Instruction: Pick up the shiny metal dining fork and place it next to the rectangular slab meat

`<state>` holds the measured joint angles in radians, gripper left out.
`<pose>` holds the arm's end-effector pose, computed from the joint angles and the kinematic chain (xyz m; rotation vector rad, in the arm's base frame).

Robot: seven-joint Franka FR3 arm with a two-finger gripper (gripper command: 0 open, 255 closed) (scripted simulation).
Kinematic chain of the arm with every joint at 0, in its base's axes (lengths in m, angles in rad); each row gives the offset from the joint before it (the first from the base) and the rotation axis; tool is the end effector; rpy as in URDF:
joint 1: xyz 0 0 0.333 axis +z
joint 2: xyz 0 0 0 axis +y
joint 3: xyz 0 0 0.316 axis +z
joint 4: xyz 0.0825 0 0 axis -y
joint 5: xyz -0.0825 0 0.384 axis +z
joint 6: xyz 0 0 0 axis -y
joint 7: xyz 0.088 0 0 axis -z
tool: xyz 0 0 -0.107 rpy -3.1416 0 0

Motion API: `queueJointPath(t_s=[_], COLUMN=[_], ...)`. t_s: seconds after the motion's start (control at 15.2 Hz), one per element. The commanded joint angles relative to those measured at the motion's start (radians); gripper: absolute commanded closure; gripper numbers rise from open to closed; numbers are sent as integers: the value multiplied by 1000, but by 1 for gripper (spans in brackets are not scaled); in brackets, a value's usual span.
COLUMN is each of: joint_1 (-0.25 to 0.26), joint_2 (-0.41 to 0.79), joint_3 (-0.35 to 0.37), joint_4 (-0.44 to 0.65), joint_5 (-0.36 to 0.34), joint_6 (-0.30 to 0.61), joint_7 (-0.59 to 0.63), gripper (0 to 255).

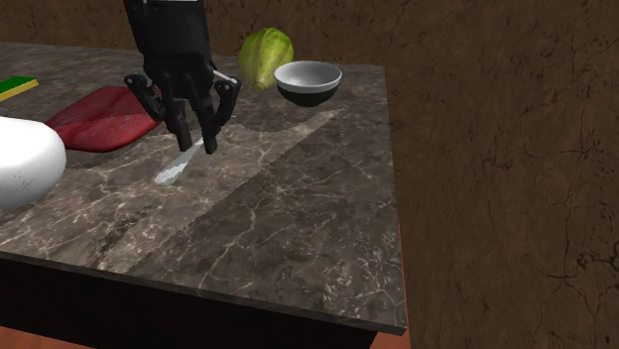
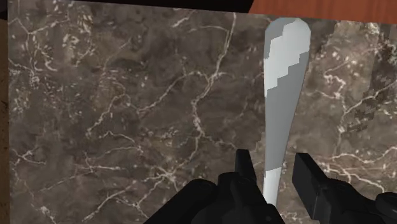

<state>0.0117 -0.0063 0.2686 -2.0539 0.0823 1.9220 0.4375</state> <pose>0.5111 0.1533 0.4295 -3.0946 0.2957 0.2236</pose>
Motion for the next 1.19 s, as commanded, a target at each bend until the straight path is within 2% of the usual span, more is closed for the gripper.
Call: queueJointPath(t_s=[0.0, 0.4, 0.73, 1.12], joint_1=[18, 86, 167, 166], joint_2=[61, 272, 476, 491], joint_3=[19, 52, 60, 56], joint_4=[72, 340, 631, 573], joint_5=[-13, -72, -130, -134], joint_6=[-10, -69, -159, -87], joint_7=[45, 164, 248, 246], gripper=[255, 255, 255, 255])
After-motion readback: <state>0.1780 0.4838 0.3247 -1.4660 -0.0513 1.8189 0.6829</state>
